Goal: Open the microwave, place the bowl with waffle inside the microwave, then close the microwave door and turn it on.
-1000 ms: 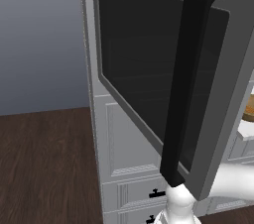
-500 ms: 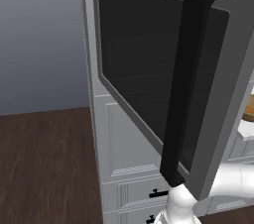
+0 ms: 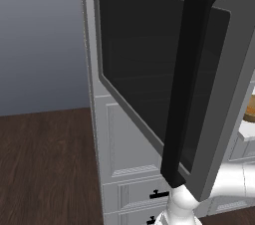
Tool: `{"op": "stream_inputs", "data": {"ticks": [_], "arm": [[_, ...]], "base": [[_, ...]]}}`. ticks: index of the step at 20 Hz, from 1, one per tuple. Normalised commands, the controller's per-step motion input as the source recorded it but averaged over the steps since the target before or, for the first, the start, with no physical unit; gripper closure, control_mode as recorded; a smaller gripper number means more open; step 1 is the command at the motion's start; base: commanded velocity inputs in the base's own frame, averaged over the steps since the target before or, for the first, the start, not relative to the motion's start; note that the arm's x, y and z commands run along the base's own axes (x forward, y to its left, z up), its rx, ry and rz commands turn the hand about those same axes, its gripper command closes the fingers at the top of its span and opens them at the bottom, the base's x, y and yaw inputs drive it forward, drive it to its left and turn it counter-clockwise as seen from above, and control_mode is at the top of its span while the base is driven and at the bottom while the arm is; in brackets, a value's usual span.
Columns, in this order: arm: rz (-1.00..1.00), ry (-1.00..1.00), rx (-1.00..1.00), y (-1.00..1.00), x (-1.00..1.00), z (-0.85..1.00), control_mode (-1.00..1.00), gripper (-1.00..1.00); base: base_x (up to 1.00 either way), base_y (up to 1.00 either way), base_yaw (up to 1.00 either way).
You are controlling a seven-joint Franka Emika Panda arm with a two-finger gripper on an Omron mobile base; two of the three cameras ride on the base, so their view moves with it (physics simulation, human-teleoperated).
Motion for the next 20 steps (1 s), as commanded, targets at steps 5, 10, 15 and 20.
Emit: {"op": "stream_inputs", "data": {"ticks": [5, 10, 15, 20], "arm": [[-0.14, 0.04, 0.0, -0.29, 0.33, -0.14, -1.0, -1.0], [-0.08, 0.12, 0.0, -0.33, 0.21, -0.14, -1.0, -1.0], [-0.04, 0.11, 0.0, -0.33, 0.2, -0.11, -1.0, -1.0], [0.0, 0.03, 0.0, -0.11, 0.08, -0.01, -1.0, 1.0]], "base": [[0.0, 0.0, 0.0], [0.0, 0.0, 0.0], [0.0, 0.0, 0.0], [0.0, 0.0, 0.0]]}}
